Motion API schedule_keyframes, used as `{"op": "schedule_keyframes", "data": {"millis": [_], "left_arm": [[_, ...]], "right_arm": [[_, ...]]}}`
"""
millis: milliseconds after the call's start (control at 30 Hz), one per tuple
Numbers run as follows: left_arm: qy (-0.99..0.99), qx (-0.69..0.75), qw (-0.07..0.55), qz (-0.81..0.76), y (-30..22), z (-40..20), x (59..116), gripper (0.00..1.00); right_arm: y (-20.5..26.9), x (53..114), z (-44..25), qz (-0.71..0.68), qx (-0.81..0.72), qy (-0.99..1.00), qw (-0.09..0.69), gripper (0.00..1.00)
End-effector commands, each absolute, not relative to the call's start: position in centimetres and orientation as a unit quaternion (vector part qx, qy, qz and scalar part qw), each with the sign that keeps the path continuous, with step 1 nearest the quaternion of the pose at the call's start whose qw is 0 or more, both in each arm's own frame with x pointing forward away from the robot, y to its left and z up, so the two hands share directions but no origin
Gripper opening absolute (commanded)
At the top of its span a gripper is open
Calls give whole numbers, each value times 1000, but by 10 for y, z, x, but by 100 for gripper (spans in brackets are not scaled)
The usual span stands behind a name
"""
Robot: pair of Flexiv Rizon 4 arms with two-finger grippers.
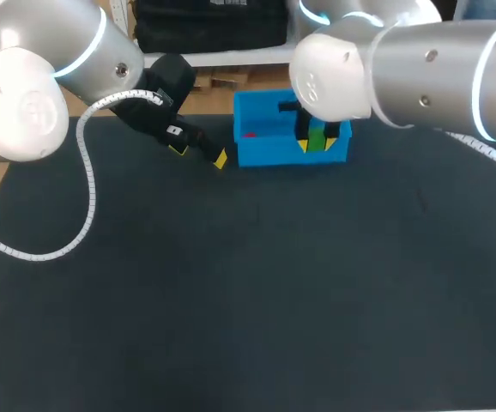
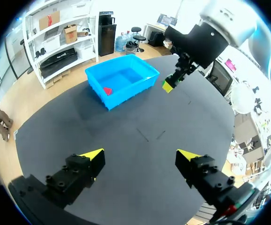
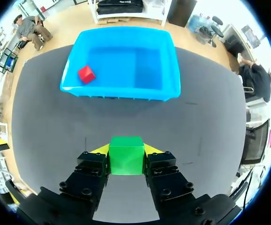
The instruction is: Use the left arm to pick the red cube and place it into the blue plastic box first, then use the right arm to grasp the green cube and put it into the same blue plastic box after the first action is fully finished.
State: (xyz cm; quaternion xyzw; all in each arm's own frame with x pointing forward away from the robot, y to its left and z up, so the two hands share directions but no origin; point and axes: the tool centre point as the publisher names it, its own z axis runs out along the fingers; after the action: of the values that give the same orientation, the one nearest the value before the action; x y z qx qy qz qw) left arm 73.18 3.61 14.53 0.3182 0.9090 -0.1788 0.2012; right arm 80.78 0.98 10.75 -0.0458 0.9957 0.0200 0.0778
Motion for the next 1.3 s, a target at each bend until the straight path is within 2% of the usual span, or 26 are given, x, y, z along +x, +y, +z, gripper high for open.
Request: {"op": "schedule_keyframes", "data": {"millis": [33, 1300], "left_arm": [[908, 319, 202, -180, 37, 145, 731, 100], [908, 319, 202, -180, 37, 145, 731, 100]], "right_arm": [[6, 806, 116, 21, -48, 995, 88, 0], [-8, 863, 160, -7, -83, 986, 147, 0]]}}
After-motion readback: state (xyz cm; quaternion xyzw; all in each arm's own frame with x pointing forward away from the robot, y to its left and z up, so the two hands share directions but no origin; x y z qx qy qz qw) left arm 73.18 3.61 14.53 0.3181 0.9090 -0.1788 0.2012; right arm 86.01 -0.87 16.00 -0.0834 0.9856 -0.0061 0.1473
